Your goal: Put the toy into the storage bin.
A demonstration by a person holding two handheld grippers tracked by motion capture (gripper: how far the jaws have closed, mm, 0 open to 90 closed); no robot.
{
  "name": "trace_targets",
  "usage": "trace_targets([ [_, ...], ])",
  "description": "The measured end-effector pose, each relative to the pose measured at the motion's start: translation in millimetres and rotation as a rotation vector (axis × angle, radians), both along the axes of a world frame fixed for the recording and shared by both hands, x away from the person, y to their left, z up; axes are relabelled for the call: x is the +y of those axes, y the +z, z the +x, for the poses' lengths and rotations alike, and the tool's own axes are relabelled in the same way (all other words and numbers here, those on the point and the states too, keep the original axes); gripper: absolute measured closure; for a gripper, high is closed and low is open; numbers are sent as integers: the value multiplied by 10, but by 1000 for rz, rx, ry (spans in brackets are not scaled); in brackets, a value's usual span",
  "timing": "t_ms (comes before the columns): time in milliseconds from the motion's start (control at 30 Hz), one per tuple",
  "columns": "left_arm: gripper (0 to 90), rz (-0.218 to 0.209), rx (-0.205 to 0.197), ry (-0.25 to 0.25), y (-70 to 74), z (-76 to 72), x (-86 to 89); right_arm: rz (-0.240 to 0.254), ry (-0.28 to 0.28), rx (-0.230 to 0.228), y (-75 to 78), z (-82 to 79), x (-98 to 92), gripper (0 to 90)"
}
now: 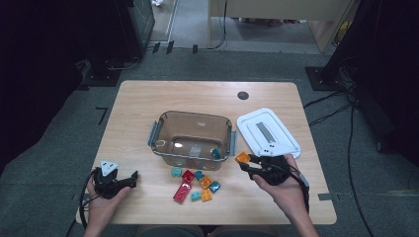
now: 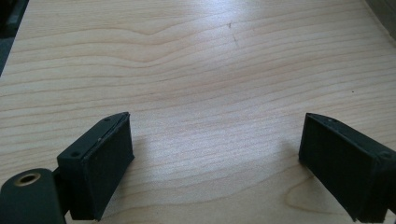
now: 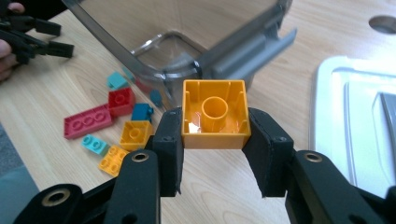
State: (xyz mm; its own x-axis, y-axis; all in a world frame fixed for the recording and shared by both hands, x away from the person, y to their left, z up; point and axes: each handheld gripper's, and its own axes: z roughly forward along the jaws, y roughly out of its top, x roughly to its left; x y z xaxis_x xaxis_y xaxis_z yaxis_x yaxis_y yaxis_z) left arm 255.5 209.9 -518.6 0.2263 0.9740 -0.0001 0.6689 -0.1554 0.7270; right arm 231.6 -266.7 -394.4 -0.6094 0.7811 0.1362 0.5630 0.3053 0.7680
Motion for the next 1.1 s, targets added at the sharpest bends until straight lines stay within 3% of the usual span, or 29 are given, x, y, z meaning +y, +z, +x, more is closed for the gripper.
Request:
trace_targets([
  [300,99,-1,0,0,0,0,0,3,33,-38,253,98,121,601],
  [433,99,0,1,0,1,0,0,-5,43,-42,271,161,204,600],
  [833,99,0,1,0,2,0,1,-19,78,-24,179,502,601,600],
  [1100,99,-1,-2,1,-1,0,0,-54,79,38,-8,757,799,599],
])
